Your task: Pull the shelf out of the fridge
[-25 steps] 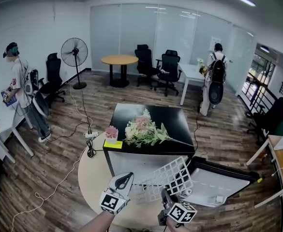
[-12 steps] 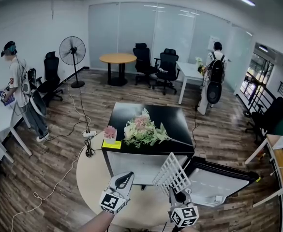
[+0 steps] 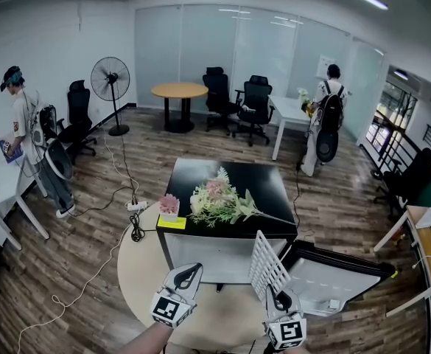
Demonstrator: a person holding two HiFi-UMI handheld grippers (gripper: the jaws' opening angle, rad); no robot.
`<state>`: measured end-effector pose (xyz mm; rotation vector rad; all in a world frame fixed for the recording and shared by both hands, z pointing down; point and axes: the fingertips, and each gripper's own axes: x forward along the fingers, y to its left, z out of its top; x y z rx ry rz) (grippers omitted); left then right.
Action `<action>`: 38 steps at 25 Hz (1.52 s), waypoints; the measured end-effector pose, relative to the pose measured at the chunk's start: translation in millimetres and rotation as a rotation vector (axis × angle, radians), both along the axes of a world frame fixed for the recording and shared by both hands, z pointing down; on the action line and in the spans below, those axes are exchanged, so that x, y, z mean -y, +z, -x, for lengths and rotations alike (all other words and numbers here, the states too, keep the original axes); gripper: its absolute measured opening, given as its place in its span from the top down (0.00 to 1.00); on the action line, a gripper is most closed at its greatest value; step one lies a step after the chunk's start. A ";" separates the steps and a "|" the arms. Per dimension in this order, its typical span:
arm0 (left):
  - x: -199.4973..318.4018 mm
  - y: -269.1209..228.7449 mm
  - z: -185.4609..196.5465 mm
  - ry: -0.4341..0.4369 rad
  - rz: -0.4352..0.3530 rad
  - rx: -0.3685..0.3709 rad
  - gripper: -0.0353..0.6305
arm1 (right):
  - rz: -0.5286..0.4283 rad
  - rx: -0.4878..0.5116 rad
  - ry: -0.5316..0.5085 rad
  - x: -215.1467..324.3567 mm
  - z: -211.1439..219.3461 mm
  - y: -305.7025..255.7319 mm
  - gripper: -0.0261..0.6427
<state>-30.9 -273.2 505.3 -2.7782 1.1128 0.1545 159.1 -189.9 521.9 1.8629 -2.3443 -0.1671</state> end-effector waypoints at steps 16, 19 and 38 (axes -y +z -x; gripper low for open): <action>-5.9 -0.9 15.1 -0.043 -0.038 0.013 0.95 | -0.123 0.150 0.048 4.3 -18.2 -34.7 0.91; -9.2 -3.0 17.3 -0.049 -0.042 0.008 0.95 | -0.112 0.185 0.055 6.2 -21.9 -33.1 0.91; -12.6 6.7 20.5 -0.091 -0.004 0.016 0.95 | -0.117 0.233 0.044 11.3 -19.2 -36.2 0.91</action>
